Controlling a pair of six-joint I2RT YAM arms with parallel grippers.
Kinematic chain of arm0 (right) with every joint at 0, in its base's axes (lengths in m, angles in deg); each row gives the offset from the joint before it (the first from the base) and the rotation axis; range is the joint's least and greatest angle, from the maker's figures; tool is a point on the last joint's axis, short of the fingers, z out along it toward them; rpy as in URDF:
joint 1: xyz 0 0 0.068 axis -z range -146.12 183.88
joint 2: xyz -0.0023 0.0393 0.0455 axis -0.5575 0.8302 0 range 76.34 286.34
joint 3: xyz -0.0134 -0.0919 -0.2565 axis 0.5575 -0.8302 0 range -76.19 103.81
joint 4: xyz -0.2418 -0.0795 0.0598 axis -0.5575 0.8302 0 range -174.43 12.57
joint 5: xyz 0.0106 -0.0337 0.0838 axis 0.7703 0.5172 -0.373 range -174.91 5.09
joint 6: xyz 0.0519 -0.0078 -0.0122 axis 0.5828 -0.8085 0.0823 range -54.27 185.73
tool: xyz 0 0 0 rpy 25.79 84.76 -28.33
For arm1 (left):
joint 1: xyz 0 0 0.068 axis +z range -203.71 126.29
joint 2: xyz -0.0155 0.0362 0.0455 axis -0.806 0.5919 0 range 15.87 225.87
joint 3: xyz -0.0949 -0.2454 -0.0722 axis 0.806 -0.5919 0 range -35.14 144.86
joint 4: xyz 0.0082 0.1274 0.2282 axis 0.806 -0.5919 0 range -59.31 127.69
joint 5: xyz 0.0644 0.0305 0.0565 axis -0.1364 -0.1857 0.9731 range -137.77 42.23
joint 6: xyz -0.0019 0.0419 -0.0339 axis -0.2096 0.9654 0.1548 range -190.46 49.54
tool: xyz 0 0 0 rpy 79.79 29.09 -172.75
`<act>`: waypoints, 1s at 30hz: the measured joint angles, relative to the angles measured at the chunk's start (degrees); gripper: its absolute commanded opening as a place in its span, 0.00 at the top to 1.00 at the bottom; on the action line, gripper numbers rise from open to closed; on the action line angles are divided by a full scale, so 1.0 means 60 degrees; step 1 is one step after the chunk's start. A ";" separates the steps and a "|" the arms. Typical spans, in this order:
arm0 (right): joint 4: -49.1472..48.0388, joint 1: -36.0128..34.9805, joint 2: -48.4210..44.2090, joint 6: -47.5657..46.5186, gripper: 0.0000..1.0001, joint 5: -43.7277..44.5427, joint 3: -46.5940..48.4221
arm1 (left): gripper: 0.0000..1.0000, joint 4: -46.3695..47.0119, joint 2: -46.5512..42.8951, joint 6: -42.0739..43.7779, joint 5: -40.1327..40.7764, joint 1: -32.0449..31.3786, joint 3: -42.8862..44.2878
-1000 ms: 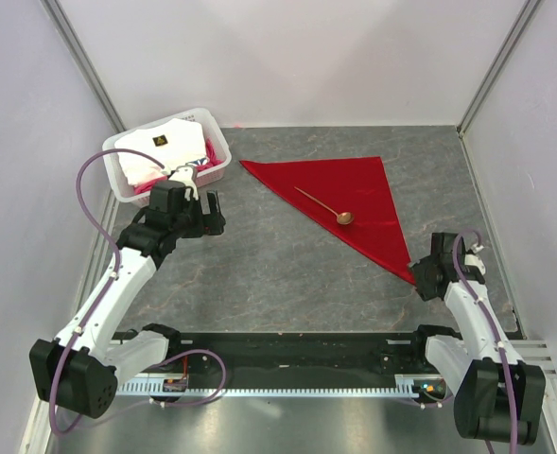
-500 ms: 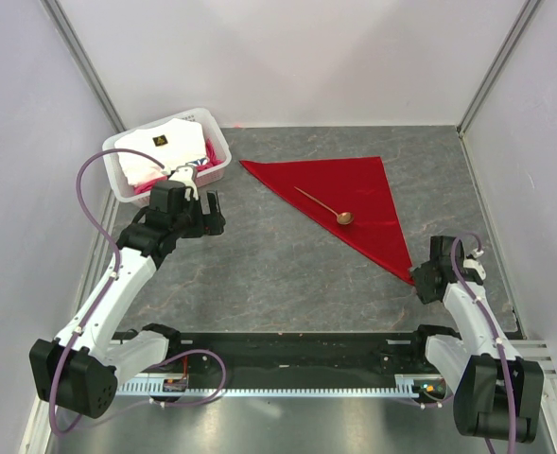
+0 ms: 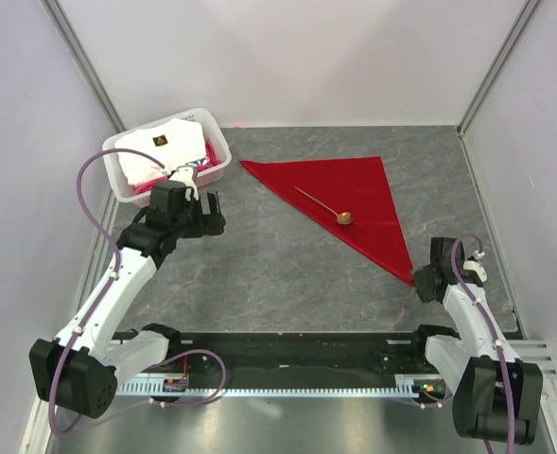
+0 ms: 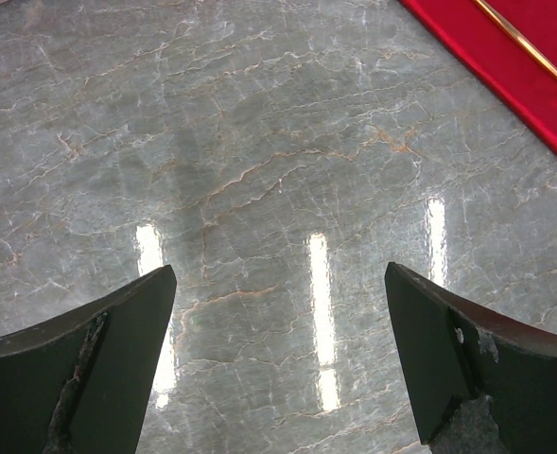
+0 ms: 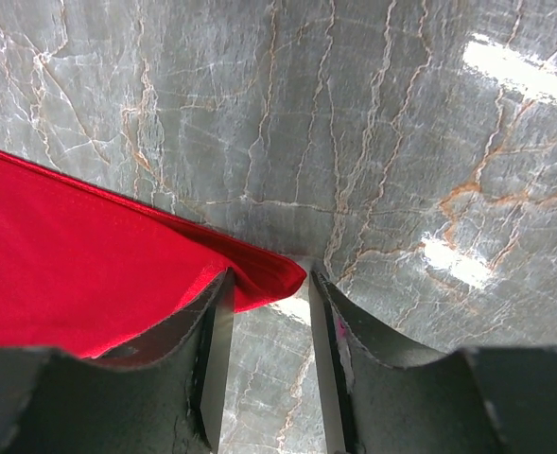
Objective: Fold the napkin, place the utensils inside, and roll it up
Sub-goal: Fold the napkin
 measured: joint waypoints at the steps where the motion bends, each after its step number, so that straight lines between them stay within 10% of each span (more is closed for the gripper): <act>1: -0.0015 0.0000 0.0000 0.0000 0.56 0.0007 -0.0004 | 0.00 0.0000 0.0000 0.0000 0.0000 -0.0011 0.0000; 30: -0.0353 0.0000 -0.0062 -0.0907 0.75 0.0521 -0.0087 | 0.00 0.0000 0.0000 0.0000 -0.0007 -0.0138 0.0000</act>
